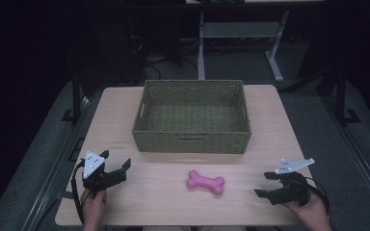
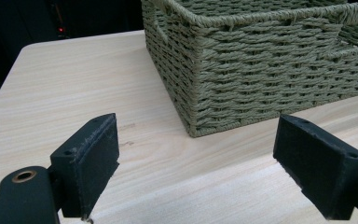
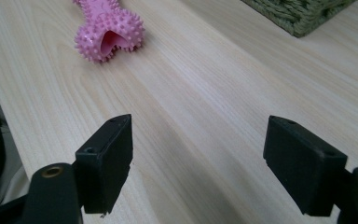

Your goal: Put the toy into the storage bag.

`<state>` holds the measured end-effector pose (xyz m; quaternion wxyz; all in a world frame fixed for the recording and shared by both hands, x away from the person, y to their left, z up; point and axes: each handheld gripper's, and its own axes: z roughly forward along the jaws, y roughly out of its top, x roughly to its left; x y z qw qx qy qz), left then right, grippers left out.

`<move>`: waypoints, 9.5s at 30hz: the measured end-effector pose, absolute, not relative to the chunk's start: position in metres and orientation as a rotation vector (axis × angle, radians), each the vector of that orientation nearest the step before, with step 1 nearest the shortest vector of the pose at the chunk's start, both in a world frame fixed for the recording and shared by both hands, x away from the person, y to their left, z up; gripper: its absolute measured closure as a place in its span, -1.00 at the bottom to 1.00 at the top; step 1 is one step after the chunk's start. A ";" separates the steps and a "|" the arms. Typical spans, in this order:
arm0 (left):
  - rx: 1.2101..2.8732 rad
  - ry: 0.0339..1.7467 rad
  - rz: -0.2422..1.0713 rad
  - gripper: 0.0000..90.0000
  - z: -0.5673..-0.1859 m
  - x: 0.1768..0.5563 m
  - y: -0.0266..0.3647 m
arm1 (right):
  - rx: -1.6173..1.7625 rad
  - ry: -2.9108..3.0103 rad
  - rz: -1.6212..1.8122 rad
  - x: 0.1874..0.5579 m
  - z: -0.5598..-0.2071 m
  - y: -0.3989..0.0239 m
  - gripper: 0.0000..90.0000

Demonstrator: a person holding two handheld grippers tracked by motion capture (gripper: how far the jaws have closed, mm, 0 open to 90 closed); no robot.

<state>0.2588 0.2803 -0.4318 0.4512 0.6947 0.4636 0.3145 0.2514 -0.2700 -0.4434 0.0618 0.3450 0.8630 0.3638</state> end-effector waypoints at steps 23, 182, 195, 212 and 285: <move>1.713 1.154 0.776 -0.70 -0.433 0.260 0.282 | 0.847 2.789 0.976 0.272 -0.414 -0.224 -0.51; 1.687 1.160 0.775 -0.70 -0.431 0.261 0.288 | 0.334 3.099 0.743 0.351 -0.339 -0.101 0.29; 1.687 1.158 0.779 -0.70 -0.431 0.261 0.289 | 0.327 3.087 0.757 0.362 -0.321 -0.103 0.29; 1.682 1.163 0.775 -0.70 -0.431 0.262 0.289 | 0.337 3.077 0.739 0.389 -0.300 -0.102 0.29; 1.676 1.166 0.768 -0.70 -0.432 0.263 0.290 | 0.499 3.115 0.693 0.483 -0.318 -0.097 0.29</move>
